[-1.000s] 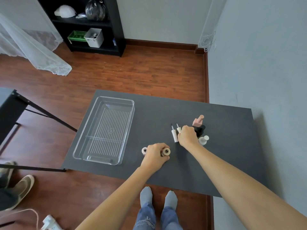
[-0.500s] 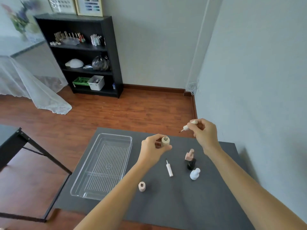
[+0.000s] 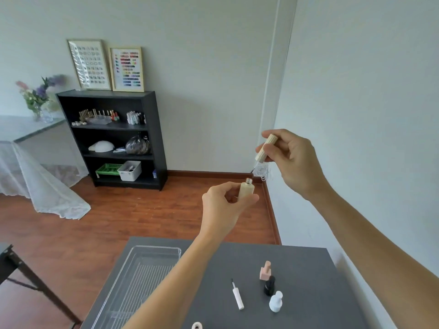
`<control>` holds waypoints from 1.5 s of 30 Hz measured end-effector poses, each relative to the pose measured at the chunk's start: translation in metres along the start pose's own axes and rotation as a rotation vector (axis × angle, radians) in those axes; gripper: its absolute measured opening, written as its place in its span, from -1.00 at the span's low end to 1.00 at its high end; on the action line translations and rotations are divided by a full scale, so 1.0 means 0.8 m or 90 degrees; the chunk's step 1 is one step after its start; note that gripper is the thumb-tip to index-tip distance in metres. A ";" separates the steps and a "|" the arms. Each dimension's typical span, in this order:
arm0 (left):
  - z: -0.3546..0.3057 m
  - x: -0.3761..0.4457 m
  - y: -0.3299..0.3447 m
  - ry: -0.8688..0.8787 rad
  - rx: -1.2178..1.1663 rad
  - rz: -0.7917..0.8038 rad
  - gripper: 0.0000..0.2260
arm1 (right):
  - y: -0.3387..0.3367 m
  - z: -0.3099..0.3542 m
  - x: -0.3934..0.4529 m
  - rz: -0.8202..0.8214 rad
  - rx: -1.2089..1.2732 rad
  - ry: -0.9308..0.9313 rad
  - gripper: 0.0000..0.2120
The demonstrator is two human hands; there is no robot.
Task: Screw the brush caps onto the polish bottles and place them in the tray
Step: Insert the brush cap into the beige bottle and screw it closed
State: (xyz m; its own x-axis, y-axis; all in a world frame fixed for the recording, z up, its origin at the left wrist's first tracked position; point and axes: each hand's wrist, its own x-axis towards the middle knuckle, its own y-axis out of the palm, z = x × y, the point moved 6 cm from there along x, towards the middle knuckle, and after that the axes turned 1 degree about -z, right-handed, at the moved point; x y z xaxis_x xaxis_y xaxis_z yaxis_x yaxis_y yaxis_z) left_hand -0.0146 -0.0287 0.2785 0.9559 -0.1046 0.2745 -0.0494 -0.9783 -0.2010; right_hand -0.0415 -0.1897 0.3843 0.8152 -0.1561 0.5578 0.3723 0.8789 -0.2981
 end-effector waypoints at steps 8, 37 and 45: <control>-0.033 0.005 -0.007 0.026 -0.002 -0.013 -0.82 | 0.003 0.030 0.014 0.048 -0.079 -0.038 -0.81; -0.041 0.013 -0.005 0.028 -0.001 -0.007 -0.81 | 0.022 -0.001 0.019 0.181 0.074 0.043 -0.82; -0.041 0.016 0.001 0.024 -0.005 0.000 -0.81 | 0.016 0.001 0.027 -0.008 -0.178 -0.013 -0.44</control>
State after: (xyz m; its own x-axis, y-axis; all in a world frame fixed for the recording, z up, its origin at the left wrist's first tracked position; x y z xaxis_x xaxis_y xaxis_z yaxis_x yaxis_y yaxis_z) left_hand -0.0118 -0.0369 0.3124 0.9442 -0.1118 0.3097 -0.0523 -0.9796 -0.1941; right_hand -0.0192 -0.1814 0.3934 0.8016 -0.1545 0.5775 0.4925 0.7182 -0.4915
